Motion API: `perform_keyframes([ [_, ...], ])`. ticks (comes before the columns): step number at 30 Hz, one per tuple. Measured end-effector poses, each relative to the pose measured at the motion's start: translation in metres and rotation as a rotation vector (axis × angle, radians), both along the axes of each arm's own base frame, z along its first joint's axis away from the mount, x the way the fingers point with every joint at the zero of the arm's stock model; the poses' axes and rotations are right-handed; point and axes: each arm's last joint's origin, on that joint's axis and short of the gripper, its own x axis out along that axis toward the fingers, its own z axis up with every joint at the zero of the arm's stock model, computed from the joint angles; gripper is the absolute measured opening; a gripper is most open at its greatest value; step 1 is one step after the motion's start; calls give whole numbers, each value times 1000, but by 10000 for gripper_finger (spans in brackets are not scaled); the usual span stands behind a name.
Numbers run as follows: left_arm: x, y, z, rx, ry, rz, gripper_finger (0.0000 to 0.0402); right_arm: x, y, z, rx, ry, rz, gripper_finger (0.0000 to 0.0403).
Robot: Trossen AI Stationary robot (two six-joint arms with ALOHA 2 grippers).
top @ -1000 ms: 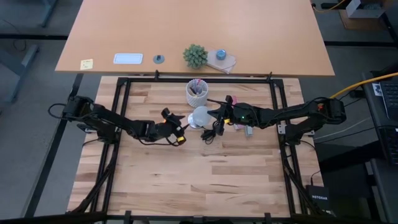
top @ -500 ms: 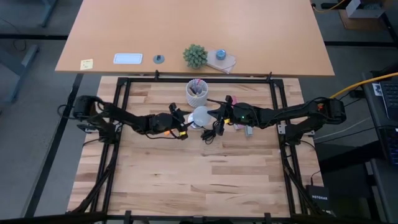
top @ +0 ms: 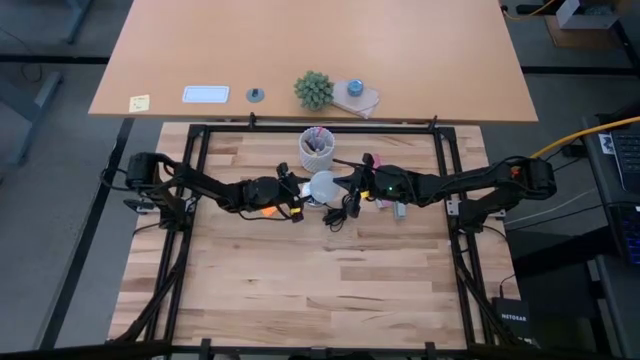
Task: Screw lightbulb
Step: Remove the lightbulb from the lamp
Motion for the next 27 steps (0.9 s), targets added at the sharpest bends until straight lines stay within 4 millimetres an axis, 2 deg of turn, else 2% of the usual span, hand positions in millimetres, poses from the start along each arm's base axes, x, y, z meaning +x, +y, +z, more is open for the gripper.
perform_keyframes([
  [8,1,-1,1,0,-7,-98,205,0,0,0,0,-2,0,3],
  [18,6,13,9,-25,-44,-53,206,0,0,0,0,0,0,3],
  [27,8,12,10,-5,-16,-100,206,0,0,0,0,-1,1,3],
])
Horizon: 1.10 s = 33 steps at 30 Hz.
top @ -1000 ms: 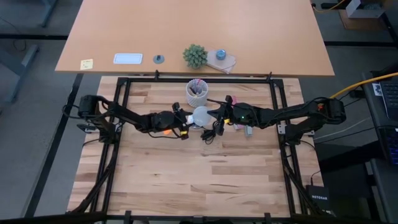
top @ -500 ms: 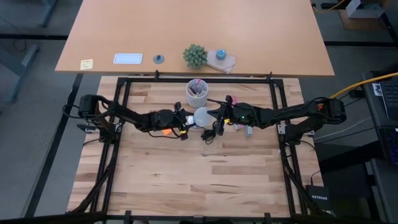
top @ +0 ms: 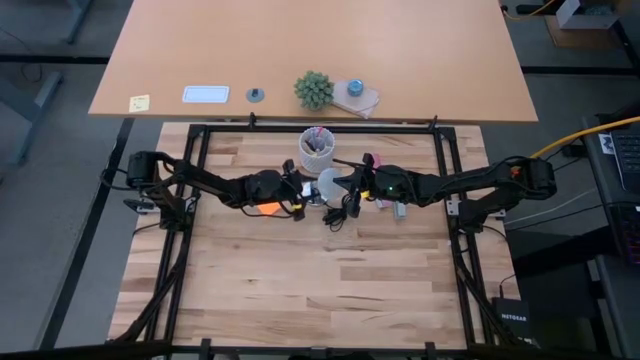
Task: Screw lightbulb
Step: Remove the lightbulb from the lamp
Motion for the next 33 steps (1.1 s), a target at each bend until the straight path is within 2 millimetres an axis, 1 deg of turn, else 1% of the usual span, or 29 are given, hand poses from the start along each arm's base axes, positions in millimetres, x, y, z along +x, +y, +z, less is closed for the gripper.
perform_keyframes([
  [6,-1,0,-3,-19,24,-16,206,0,0,0,0,0,0,3],
  [15,-3,15,-3,-72,8,36,206,0,0,0,1,3,-1,3],
  [23,-3,14,-3,-106,-3,28,206,0,0,0,1,4,0,3],
  [33,-2,12,-2,-95,-9,12,205,0,0,-1,1,4,-1,3],
])
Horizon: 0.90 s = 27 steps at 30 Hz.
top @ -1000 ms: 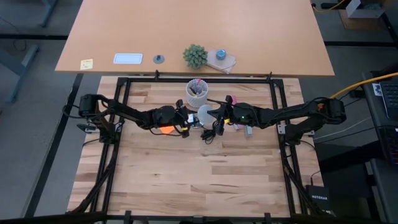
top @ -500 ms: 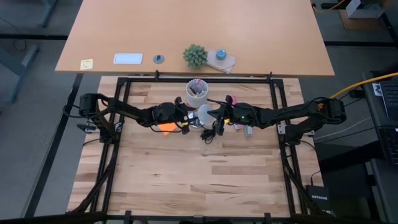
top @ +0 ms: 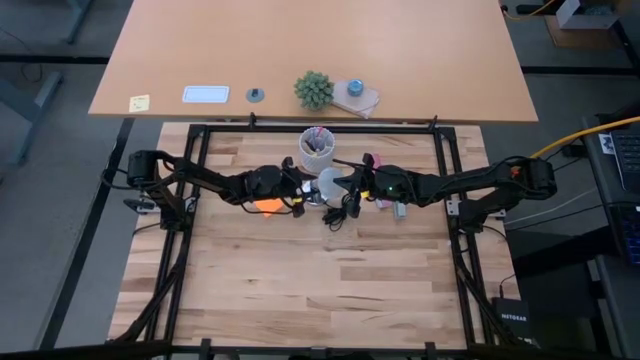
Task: Screw lightbulb
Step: Remove the lightbulb from the lamp
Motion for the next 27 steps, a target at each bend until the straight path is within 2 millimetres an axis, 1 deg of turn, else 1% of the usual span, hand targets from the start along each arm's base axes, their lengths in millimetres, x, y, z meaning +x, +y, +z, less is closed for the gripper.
perform_keyframes([
  [16,0,0,0,-11,-2,3,210,0,0,0,0,0,0,3],
  [21,1,-4,0,7,2,22,226,0,0,0,0,0,0,3],
  [27,1,-8,0,21,5,36,262,0,0,0,0,0,0,3],
])
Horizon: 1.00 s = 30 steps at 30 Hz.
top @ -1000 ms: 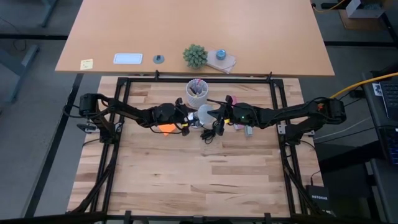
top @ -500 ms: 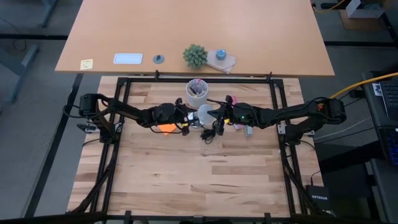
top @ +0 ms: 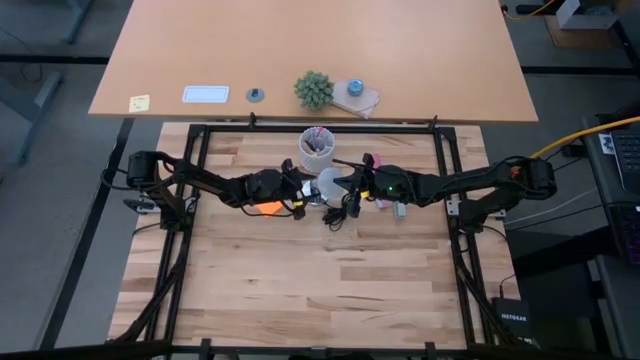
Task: Screw lightbulb
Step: Remove the lightbulb from the lamp
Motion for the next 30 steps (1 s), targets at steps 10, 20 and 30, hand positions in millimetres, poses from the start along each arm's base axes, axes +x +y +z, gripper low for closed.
perform_keyframes([
  [10,0,2,0,15,6,-2,285,0,0,0,0,0,0,3],
  [20,26,11,0,53,34,-45,285,0,0,0,1,1,0,3],
  [30,36,13,3,125,93,-37,257,0,0,0,4,3,11,3],
])
